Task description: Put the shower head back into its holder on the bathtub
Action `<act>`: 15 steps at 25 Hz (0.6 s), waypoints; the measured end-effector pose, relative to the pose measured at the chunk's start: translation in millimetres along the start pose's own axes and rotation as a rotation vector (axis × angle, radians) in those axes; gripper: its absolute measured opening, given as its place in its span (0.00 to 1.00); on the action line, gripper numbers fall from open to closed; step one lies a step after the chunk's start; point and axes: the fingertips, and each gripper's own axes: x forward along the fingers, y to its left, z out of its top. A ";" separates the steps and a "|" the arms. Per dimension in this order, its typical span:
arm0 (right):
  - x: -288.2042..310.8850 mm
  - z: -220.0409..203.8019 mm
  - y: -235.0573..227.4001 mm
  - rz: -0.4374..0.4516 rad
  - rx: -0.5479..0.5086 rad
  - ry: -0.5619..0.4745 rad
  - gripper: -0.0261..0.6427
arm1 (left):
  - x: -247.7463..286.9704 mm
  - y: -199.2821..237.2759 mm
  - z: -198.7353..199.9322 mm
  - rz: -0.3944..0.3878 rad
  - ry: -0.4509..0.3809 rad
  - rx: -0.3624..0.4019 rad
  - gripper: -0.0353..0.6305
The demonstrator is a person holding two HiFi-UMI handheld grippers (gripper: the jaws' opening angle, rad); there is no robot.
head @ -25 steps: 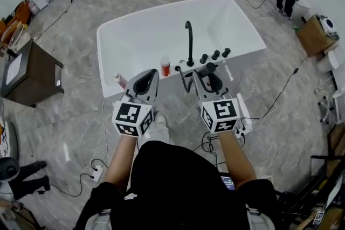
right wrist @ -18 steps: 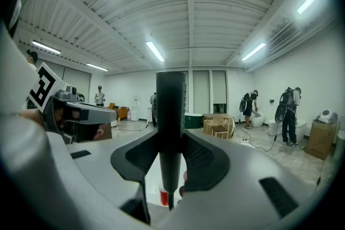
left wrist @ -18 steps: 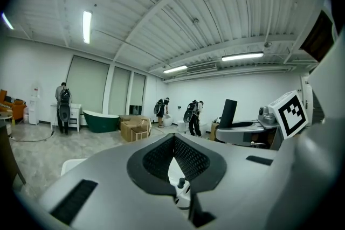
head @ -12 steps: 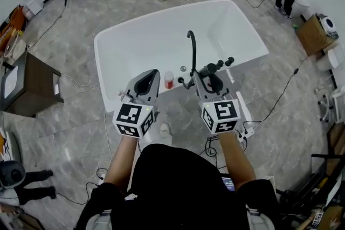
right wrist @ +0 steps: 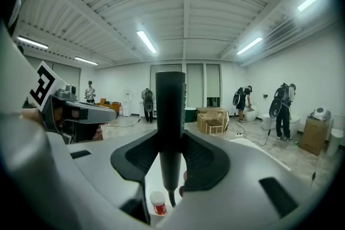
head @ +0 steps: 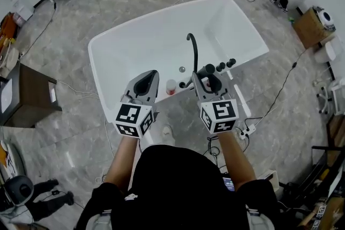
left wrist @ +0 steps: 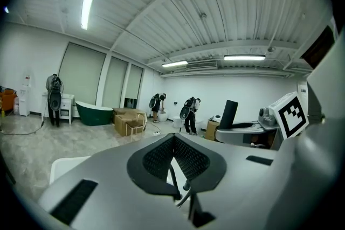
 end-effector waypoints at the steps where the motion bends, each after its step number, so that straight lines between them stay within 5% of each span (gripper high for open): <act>1: 6.0 -1.3 -1.4 -0.006 0.003 0.005 0.24 | 4.6 5.5 -0.4 -0.004 -0.001 -0.007 0.07; 15: 57.7 -38.7 -10.4 -0.060 0.038 0.081 0.24 | 45.8 41.5 -36.7 -0.072 0.074 -0.019 0.07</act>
